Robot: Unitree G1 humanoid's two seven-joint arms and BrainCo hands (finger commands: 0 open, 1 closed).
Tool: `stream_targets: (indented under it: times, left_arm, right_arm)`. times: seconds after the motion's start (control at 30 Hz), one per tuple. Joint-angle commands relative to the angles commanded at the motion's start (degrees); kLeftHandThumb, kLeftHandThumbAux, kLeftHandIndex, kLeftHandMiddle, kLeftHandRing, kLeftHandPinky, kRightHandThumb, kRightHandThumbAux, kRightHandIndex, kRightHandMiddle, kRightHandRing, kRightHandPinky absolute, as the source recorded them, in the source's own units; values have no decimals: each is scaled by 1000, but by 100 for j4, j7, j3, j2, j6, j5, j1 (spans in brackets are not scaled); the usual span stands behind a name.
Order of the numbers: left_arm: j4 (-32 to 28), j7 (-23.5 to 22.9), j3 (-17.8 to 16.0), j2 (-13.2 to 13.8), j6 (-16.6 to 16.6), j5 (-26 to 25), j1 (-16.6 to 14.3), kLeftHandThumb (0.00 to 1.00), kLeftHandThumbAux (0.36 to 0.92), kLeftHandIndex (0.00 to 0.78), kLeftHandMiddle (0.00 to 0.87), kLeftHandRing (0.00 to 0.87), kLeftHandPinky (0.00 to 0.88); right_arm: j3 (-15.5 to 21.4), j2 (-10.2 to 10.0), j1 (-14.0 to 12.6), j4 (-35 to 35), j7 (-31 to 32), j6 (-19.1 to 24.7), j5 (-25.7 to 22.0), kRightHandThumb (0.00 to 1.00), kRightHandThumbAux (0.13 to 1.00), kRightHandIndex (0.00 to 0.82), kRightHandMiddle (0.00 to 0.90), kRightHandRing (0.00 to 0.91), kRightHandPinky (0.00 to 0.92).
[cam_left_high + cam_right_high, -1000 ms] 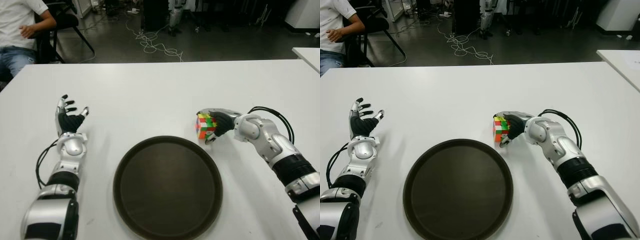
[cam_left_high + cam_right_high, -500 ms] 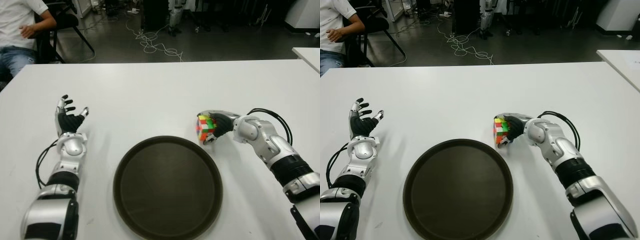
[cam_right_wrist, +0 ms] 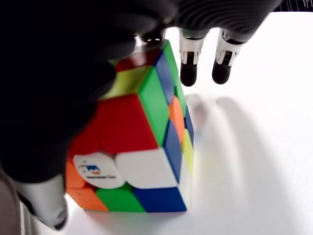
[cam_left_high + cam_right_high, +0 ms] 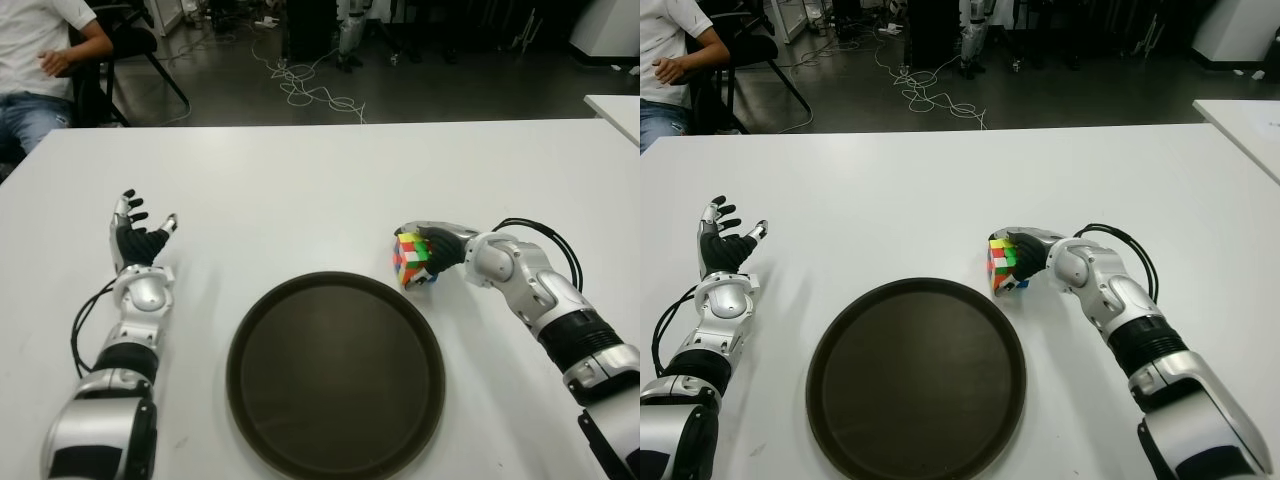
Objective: Pick up the Rubik's Cube and put it in the plate
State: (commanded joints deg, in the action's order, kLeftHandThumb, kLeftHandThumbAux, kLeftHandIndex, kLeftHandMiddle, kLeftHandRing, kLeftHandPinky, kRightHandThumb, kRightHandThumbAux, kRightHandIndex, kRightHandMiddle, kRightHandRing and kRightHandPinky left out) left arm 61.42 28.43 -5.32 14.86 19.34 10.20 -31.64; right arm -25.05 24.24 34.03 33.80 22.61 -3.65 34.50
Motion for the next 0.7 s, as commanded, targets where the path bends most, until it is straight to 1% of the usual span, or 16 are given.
stream_targets:
  times: [0.03, 0.13, 0.2, 0.33, 0.4, 0.6, 0.7]
  left_arm:
    - [1, 5, 4, 3, -9, 7, -1, 0, 785, 113, 210, 236, 281]
    - [3, 27, 20, 13, -28, 35, -3, 0, 779, 114, 190, 207, 232]
    - [-3, 39, 25, 25, -25, 48, 2, 0, 781, 118, 186, 202, 233]
    - [-3, 45, 21, 29, -2, 53, 5, 20, 785, 128, 197, 215, 257]
    - [-1, 35, 17, 29, 10, 46, 4, 25, 793, 136, 212, 239, 297]
    - [19, 46, 7, 28, 29, 35, 4, 9, 811, 134, 216, 248, 308]
    - [21, 12, -5, 27, 36, 14, 12, 2, 805, 121, 210, 253, 326]
  right_arm:
    - [3, -1, -4, -6, -7, 6, -1, 0, 692, 27, 85, 51, 0]
    - [18, -12, -10, 12, -47, -19, -27, 0, 677, 27, 90, 57, 0]
    - [25, -28, -15, 38, -83, -56, -46, 0, 671, 25, 94, 61, 0]
    - [-22, -19, 11, 90, -70, -71, 0, 0, 665, 20, 89, 60, 0]
    - [-54, -14, 30, 112, -48, -50, 42, 0, 662, 18, 85, 53, 0]
    - [-119, -52, 95, 206, 35, 65, 107, 0, 655, 21, 85, 49, 0]
    - [-126, -79, 117, 314, -11, 41, 103, 0, 668, 25, 88, 54, 0]
